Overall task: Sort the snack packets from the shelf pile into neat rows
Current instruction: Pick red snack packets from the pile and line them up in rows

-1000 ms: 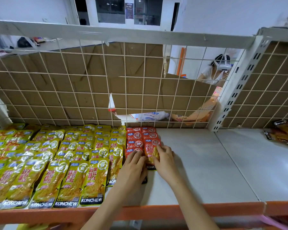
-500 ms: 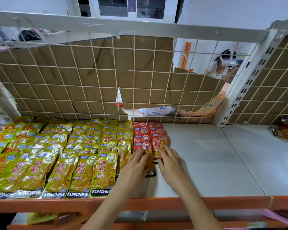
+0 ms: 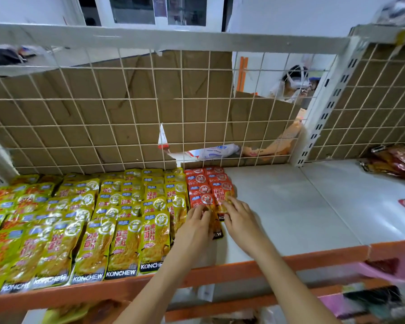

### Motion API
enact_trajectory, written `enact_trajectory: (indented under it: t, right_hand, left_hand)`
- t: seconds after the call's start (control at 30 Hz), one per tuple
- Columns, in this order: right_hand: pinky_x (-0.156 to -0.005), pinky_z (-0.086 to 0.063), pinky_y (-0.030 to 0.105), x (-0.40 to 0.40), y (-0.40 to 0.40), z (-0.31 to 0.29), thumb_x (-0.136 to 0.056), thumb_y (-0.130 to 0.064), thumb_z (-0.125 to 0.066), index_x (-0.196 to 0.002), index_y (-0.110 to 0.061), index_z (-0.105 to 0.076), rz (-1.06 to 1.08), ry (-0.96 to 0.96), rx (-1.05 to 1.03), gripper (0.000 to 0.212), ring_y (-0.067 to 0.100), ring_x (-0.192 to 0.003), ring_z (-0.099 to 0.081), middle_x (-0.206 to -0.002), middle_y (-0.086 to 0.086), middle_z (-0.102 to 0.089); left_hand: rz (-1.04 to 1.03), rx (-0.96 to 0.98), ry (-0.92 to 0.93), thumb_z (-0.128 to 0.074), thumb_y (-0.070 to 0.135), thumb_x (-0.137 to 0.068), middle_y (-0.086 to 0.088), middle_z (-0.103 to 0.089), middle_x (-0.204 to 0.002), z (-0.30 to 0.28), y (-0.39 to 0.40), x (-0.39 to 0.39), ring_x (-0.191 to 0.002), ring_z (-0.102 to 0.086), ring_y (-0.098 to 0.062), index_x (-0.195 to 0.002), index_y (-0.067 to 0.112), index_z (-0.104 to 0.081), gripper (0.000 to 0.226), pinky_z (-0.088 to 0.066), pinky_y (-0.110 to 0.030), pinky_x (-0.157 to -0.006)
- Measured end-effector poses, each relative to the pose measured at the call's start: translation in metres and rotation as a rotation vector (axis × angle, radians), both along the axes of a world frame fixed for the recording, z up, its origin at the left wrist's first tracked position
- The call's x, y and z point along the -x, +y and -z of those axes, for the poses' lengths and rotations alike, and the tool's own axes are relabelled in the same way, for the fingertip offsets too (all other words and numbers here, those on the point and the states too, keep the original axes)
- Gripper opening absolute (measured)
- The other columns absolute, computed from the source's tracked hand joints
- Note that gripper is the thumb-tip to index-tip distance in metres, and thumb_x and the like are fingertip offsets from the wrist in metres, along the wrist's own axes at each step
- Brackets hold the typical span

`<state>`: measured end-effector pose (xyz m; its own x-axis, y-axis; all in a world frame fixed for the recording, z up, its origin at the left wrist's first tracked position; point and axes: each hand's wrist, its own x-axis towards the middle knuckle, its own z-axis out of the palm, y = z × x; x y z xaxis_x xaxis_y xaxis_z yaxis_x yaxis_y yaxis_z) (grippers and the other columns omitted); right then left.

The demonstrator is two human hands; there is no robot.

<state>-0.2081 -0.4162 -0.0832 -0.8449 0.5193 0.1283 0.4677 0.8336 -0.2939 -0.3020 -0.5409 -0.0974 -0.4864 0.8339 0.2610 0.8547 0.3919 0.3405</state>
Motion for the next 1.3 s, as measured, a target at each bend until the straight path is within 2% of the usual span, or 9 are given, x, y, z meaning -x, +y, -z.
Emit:
enact_trajectory:
  t: [0.1, 0.33, 0.43, 0.6, 0.67, 0.77, 0.87, 1.07, 1.3]
  right_hand:
    - [-0.111, -0.024, 0.029, -0.001, -0.003, -0.004, -0.101, -0.027, -0.035, -0.146, -0.025, -0.033, -0.004, -0.033, 0.016, 0.045, 0.017, -0.138, -0.025, -0.154, -0.003, -0.025]
    - [-0.106, -0.034, 0.037, -0.026, 0.008, -0.035, -0.095, -0.025, -0.044, -0.142, -0.022, -0.037, -0.091, -0.112, 0.008, 0.047, 0.023, -0.13, -0.033, -0.146, 0.0, -0.035]
    - [-0.105, -0.034, 0.034, -0.07, 0.015, -0.046, -0.095, -0.03, -0.046, -0.141, -0.021, -0.037, -0.043, -0.1, 0.017, 0.047, 0.023, -0.131, -0.033, -0.144, 0.0, -0.038]
    - [-0.106, -0.032, 0.031, -0.176, 0.032, -0.044, -0.094, -0.033, -0.048, -0.141, -0.022, -0.038, 0.065, -0.05, -0.024, 0.049, 0.019, -0.133, -0.032, -0.146, -0.003, -0.037]
    - [-0.107, -0.032, 0.031, -0.219, 0.041, -0.039, -0.094, -0.034, -0.05, -0.14, -0.021, -0.039, 0.122, -0.04, -0.014, 0.049, 0.018, -0.134, -0.032, -0.146, -0.003, -0.038]
    - [-0.108, -0.031, 0.031, -0.286, 0.053, -0.03, -0.094, -0.036, -0.05, -0.14, -0.021, -0.039, 0.209, -0.038, 0.012, 0.05, 0.016, -0.134, -0.032, -0.144, -0.005, -0.038]
    - [-0.105, -0.034, 0.029, -0.351, 0.061, -0.021, -0.094, -0.035, -0.051, -0.138, -0.02, -0.041, 0.303, -0.006, 0.119, 0.048, 0.015, -0.13, -0.036, -0.141, -0.005, -0.04]
    - [-0.097, -0.041, 0.031, -0.446, 0.082, -0.012, -0.093, -0.032, -0.053, -0.134, -0.023, -0.044, 0.507, 0.07, 0.228, 0.042, 0.018, -0.122, -0.043, -0.131, -0.006, -0.046]
    - [-0.105, -0.035, 0.028, -0.492, 0.132, 0.0, -0.095, -0.039, -0.049, -0.139, -0.022, -0.04, 0.633, 0.097, 0.272, 0.048, 0.012, -0.129, -0.037, -0.14, -0.009, -0.04]
  left_hand:
    - [-0.019, 0.075, 0.008, -0.054, 0.023, -0.089, -0.003, -0.04, -0.135, -0.011, -0.002, -0.001, -0.125, -0.036, -0.024, -0.126, 0.012, -0.049, 0.039, -0.043, -0.034, -0.093]
    - [-0.042, 0.307, 0.101, -0.052, 0.026, -0.091, -0.003, -0.042, -0.13, -0.052, 0.002, -0.004, -0.122, -0.043, -0.023, -0.126, 0.014, -0.048, 0.038, -0.044, -0.036, -0.085]
    - [-0.045, 0.204, 0.212, -0.053, 0.026, -0.09, -0.005, -0.047, -0.128, -0.061, 0.008, -0.025, -0.122, -0.043, -0.024, -0.124, 0.013, -0.052, 0.036, -0.046, -0.038, -0.086]
    - [0.109, 0.076, 0.254, -0.082, 0.023, -0.064, -0.01, -0.067, -0.097, -0.056, 0.032, -0.1, -0.09, -0.066, -0.032, -0.098, 0.008, -0.069, 0.039, -0.055, -0.038, -0.06]
    - [0.166, 0.067, 0.227, -0.08, 0.026, -0.06, -0.01, -0.069, -0.092, -0.053, 0.052, -0.138, -0.081, -0.069, -0.031, -0.095, 0.009, -0.07, 0.04, -0.055, -0.036, -0.055]
    - [0.227, 0.042, 0.149, -0.061, 0.028, -0.075, -0.012, -0.065, -0.111, -0.048, 0.083, -0.2, -0.1, -0.063, -0.033, -0.112, 0.009, -0.065, 0.042, -0.054, -0.04, -0.075]
    - [0.258, 0.055, 0.1, -0.057, 0.029, -0.088, -0.005, -0.049, -0.135, -0.041, 0.113, -0.253, -0.125, -0.045, -0.027, -0.133, 0.016, -0.049, 0.048, -0.04, -0.036, -0.097]
    - [0.403, 0.039, -0.035, -0.054, 0.034, -0.091, 0.0, -0.046, -0.137, -0.043, 0.175, -0.337, -0.127, -0.041, -0.02, -0.136, 0.021, -0.046, 0.048, -0.034, -0.029, -0.1]
    - [0.497, 0.019, -0.087, -0.053, 0.037, -0.09, 0.004, -0.051, -0.13, -0.044, 0.258, -0.378, -0.121, -0.047, -0.017, -0.13, 0.023, -0.052, 0.043, -0.038, -0.03, -0.098]
